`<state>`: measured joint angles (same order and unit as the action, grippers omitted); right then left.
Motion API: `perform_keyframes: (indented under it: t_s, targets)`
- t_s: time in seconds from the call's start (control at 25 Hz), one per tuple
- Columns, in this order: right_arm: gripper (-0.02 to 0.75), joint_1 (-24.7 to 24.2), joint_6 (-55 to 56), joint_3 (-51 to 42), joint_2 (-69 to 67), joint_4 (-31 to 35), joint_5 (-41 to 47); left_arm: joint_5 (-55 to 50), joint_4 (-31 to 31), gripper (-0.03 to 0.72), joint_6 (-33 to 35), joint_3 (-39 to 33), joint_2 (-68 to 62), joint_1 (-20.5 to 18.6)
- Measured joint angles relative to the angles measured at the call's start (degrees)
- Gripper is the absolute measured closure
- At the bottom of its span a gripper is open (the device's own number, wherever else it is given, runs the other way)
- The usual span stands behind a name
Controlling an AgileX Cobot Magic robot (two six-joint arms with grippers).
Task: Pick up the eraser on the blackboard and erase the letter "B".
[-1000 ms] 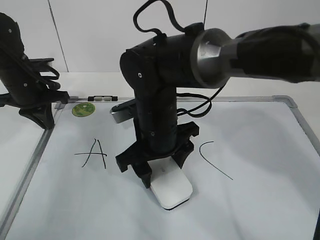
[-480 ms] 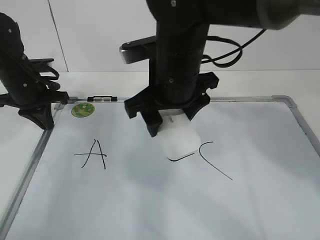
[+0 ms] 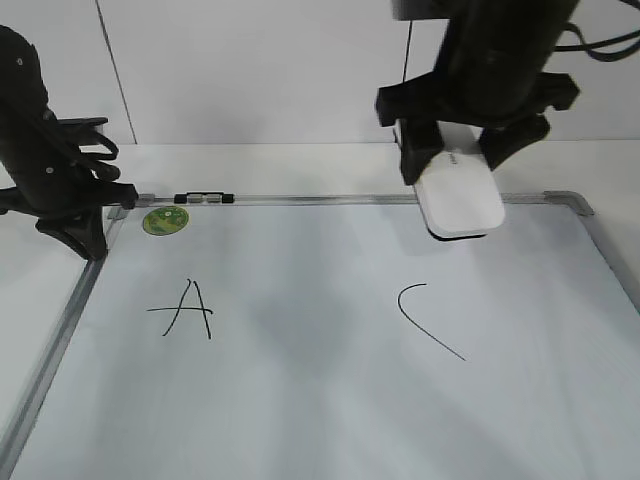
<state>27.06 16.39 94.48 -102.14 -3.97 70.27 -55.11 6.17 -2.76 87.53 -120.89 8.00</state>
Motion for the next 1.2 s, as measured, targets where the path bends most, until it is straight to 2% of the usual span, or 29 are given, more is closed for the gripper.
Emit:
perform_keyframes:
  t_s: [0.4, 0.68, 0.8, 1.2]
  targets:
    - [0.188, -15.62, -5.72, -19.03, 10.92, 1.71, 0.0, -0.23, -0.1, 0.672, 0.0, 0.0, 0.0, 0.0]
    - [0.188, -27.31, -17.53, -23.06, 11.89, 7.11, 0.0, -0.33, -0.1, 0.672, 0.0, 0.0, 0.0, 0.0]
    - [0.188, -29.16, -21.23, -23.06, 10.99, 7.89, 0.0, -0.41, -0.1, 0.672, 0.0, 0.0, 0.0, 0.0]
    - [0.188, -29.38, -24.44, -23.06, 2.65, 7.98, -0.79, -0.41, 0.01, 0.672, 0.0, 0.09, 0.0, 0.0]
